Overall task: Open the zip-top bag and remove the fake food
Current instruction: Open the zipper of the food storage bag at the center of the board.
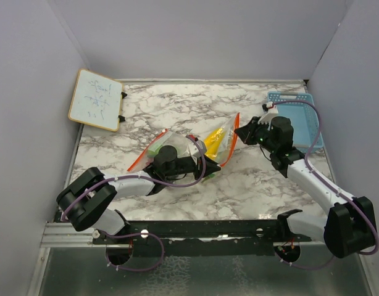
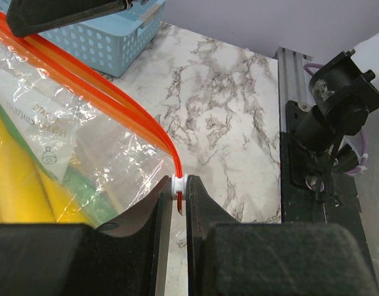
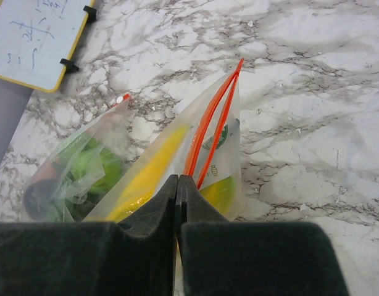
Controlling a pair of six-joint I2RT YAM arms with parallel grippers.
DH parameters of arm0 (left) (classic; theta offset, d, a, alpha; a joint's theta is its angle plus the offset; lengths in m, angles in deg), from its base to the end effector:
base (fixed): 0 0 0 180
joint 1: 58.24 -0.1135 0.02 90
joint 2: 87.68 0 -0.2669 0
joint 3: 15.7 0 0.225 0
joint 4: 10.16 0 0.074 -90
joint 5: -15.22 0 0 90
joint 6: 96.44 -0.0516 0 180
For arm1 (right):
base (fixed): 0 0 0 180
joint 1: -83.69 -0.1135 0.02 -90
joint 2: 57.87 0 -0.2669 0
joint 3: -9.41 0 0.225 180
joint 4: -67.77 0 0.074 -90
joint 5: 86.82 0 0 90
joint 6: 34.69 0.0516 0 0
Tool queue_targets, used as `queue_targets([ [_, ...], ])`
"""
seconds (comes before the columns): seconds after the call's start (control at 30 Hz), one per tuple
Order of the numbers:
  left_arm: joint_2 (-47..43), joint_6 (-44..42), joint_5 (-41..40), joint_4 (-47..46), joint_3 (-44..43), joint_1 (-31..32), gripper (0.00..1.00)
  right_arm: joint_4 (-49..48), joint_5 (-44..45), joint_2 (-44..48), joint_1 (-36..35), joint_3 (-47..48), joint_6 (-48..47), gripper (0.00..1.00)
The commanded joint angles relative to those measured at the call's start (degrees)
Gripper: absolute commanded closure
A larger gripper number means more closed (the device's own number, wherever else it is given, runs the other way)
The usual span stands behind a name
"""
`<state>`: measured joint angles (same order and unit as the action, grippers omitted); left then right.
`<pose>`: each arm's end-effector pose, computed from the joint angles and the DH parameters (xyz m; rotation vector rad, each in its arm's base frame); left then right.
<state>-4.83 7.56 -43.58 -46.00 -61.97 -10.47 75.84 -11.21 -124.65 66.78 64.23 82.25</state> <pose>0.1722 -0.2294 0.2427 0.9258 1.4647 -1.2467 0.2368 0.0854 0.2697 -0.0012 1.9826 0.7474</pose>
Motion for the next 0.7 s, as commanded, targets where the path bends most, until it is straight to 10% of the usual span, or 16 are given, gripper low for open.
queue_targets([
  [0.0,-0.4,-0.9,-1.1,-0.1,0.3,0.4,1.0,-2.3,0.8,0.3,-0.2,-0.4,-0.2,0.98],
  [0.67,-1.1,-0.2,-1.2,-0.7,0.7,0.4,1.0,-1.4,3.3,1.5,-0.2,-3.0,-1.2,0.98],
])
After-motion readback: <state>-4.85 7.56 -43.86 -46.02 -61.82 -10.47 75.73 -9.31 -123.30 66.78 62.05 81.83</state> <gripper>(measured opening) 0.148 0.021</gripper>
